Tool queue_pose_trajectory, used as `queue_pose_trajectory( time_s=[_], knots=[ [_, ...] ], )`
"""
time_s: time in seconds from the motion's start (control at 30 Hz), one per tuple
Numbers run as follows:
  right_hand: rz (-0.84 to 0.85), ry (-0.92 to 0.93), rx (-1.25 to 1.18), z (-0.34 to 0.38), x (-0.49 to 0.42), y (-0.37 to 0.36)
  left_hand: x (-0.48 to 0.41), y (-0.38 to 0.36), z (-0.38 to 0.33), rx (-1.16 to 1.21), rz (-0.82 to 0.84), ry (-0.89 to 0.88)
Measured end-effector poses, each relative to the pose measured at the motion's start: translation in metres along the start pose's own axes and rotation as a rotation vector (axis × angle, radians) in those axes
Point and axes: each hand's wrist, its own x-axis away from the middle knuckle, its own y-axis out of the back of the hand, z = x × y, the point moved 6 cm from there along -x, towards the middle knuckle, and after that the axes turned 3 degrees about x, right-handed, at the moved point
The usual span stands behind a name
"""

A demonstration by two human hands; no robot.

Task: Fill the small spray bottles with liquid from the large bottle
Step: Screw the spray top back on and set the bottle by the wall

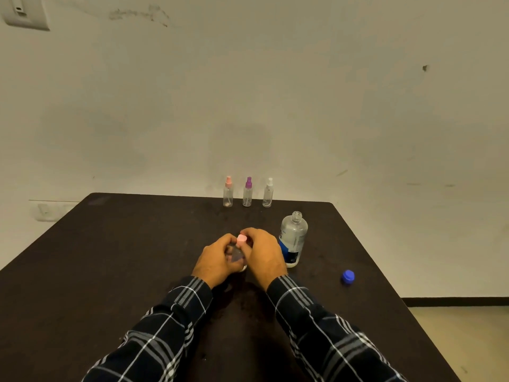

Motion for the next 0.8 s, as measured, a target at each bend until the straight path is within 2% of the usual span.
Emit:
queue_pose_trajectory(
  time_s=[0.07,0.13,0.17,0.2,0.27,0.33,0.4,0.63,0.8],
  knots=[
    [-0.255,-0.034,-0.206,-0.019,0.024,0.013,0.002,-0.001,0.002,0.017,-0.013,-0.007],
    [-0.535,-0.175,-0.324,-0.049,0.047,0.030,0.002,-0.001,0.004,0.013,-0.025,-0.015],
    [-0.592,-0.270,-0.348,-0.064,0.051,0.035,0.001,-0.002,0.004,0.004,-0.026,-0.016],
    [-0.575,-0.361,-0.355,-0.077,0.049,0.038,0.000,-0.001,0.005,-0.006,-0.024,-0.017],
    [-0.425,-0.437,-0.364,-0.097,0.034,0.038,-0.002,-0.001,0.006,-0.013,-0.014,-0.014],
    [-0.281,-0.402,-0.377,-0.106,0.021,0.032,-0.004,0.000,0.006,-0.020,-0.005,-0.016],
    [-0.206,-0.369,-0.339,-0.112,0.014,0.024,-0.007,-0.001,0.010,-0.017,0.005,-0.020],
    [-0.197,-0.333,-0.081,-0.120,0.003,0.024,-0.037,0.016,0.020,-0.033,-0.064,-0.016],
    [-0.261,-0.306,-0.065,-0.121,0.008,0.021,-0.079,0.045,0.029,-0.176,-0.158,-0.004]
  ],
)
